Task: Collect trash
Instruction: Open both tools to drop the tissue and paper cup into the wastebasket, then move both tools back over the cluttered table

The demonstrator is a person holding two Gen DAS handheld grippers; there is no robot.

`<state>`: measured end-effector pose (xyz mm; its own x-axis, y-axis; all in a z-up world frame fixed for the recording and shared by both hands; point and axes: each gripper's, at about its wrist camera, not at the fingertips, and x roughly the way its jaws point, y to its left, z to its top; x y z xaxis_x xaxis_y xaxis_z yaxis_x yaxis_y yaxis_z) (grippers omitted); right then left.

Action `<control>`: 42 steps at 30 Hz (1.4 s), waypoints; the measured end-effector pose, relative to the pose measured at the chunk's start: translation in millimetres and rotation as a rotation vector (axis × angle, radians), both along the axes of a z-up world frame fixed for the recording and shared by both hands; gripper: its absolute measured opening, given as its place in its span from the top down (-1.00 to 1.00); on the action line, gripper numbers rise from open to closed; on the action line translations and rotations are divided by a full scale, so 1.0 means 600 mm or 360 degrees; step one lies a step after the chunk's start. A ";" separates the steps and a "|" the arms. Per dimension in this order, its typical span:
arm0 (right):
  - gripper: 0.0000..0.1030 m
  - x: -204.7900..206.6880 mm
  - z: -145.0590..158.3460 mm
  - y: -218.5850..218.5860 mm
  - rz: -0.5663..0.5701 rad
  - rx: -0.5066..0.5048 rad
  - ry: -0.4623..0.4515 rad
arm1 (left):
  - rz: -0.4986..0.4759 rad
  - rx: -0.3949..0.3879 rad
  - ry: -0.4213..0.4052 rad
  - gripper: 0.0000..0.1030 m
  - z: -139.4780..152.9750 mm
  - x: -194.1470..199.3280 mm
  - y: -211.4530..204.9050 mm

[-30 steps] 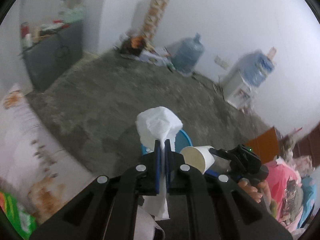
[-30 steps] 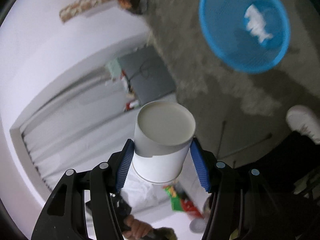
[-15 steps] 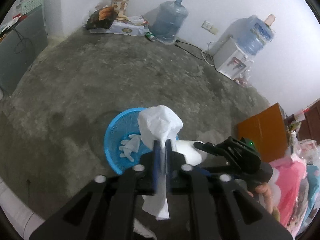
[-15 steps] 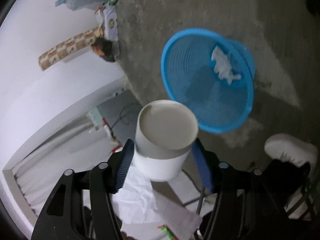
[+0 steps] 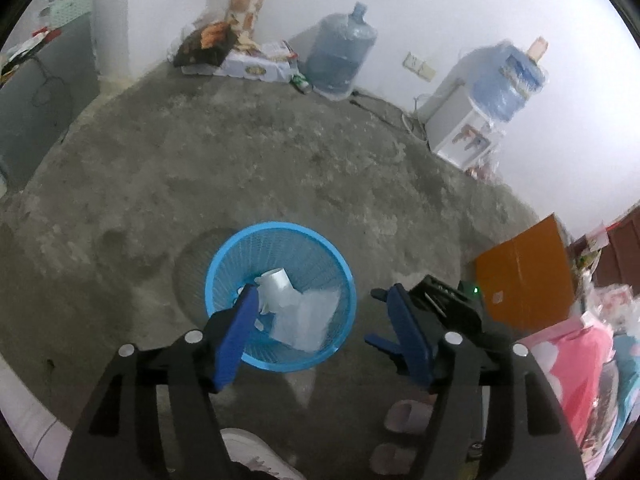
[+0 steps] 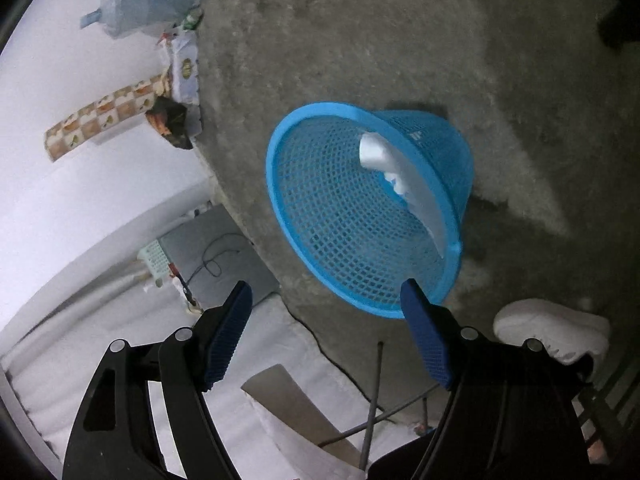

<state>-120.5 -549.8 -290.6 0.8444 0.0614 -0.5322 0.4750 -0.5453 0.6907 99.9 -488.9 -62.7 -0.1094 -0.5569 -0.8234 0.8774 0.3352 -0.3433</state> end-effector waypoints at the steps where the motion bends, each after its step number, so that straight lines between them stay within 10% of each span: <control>1: -0.42 -0.003 0.011 0.002 0.0006 -0.0039 0.0010 | 0.0020 -0.0028 0.0016 -0.36 0.012 0.003 0.011; 13: -0.43 0.055 0.186 0.044 0.0435 -0.0645 0.0060 | 0.0231 -0.0219 0.0108 -0.81 0.169 0.033 0.213; 23: -0.59 0.131 0.421 0.159 0.0935 -0.1506 0.0130 | 0.0599 -0.0426 -0.0079 -0.89 0.285 0.053 0.487; 34: -0.61 0.171 0.521 0.299 0.1292 -0.1828 -0.0146 | 0.0995 -0.0666 -0.0347 -0.89 0.339 0.006 0.799; 42: -0.61 0.221 0.539 0.410 0.1626 -0.1783 -0.0386 | 0.1193 -0.0650 -0.0539 -0.89 0.322 -0.050 0.924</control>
<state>12.3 -304.0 33.0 0.7627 0.3250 -0.5592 0.1298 0.7700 0.6246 69.6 65.5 130.5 0.6090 -0.6396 -0.4691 0.5548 0.7661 -0.3245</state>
